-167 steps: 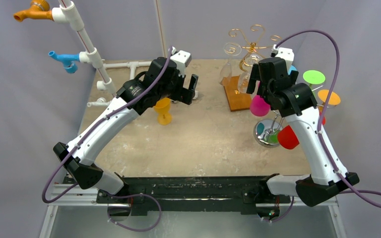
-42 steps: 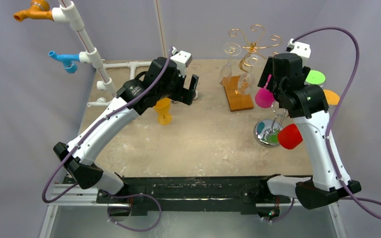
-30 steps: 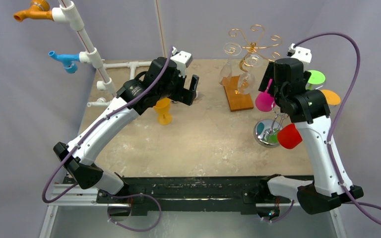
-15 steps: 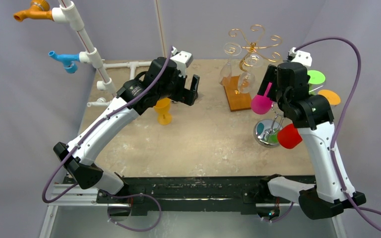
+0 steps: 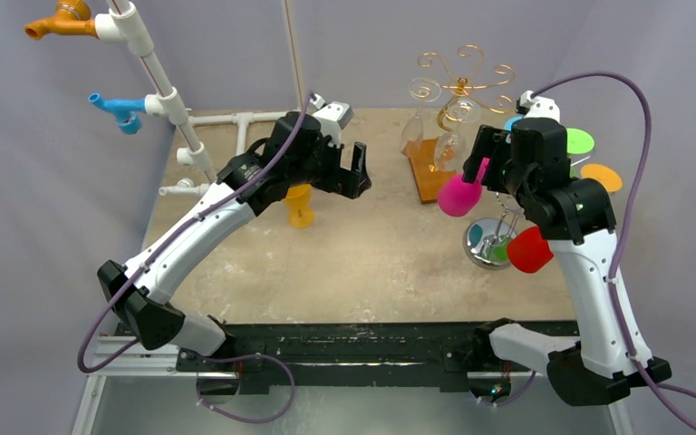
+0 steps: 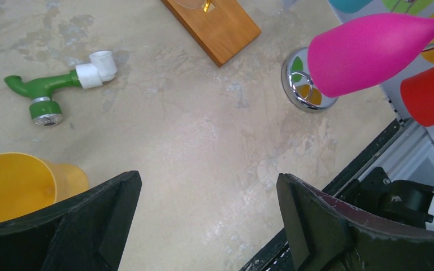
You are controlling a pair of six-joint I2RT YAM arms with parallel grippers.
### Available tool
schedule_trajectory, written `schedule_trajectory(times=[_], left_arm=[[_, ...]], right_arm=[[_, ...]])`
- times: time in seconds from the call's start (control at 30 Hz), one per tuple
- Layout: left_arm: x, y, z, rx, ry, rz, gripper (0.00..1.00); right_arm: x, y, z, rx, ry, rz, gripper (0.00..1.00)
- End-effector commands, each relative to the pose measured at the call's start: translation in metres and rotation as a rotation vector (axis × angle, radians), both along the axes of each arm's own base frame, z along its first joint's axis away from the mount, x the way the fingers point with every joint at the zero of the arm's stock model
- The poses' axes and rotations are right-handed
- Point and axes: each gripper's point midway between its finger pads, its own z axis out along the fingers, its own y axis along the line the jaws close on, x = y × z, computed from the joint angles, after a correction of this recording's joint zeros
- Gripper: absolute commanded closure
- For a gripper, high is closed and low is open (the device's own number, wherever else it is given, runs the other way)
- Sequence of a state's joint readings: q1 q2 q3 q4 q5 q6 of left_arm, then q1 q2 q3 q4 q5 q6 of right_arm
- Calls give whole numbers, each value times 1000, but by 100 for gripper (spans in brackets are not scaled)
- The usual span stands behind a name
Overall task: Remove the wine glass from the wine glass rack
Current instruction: Pick up the wine glass from the wine rack, then place the wine glass at the center of the board.
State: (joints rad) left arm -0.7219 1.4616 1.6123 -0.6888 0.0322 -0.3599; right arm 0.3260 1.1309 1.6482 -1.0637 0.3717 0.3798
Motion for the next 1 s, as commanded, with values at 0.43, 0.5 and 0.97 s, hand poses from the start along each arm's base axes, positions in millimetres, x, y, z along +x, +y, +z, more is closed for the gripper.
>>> schedule_trajectory(times=[0.43, 0.5, 0.97], left_arm=[[-7, 2, 52, -640, 81, -182, 4], [-8, 7, 65, -740, 76, -210, 5], [-16, 14, 100, -1063, 110, -332, 24]], right_arm=[[6, 86, 74, 334, -191, 373, 58], [9, 96, 84, 377, -212, 402, 57], [21, 136, 135, 580, -322, 552, 57]])
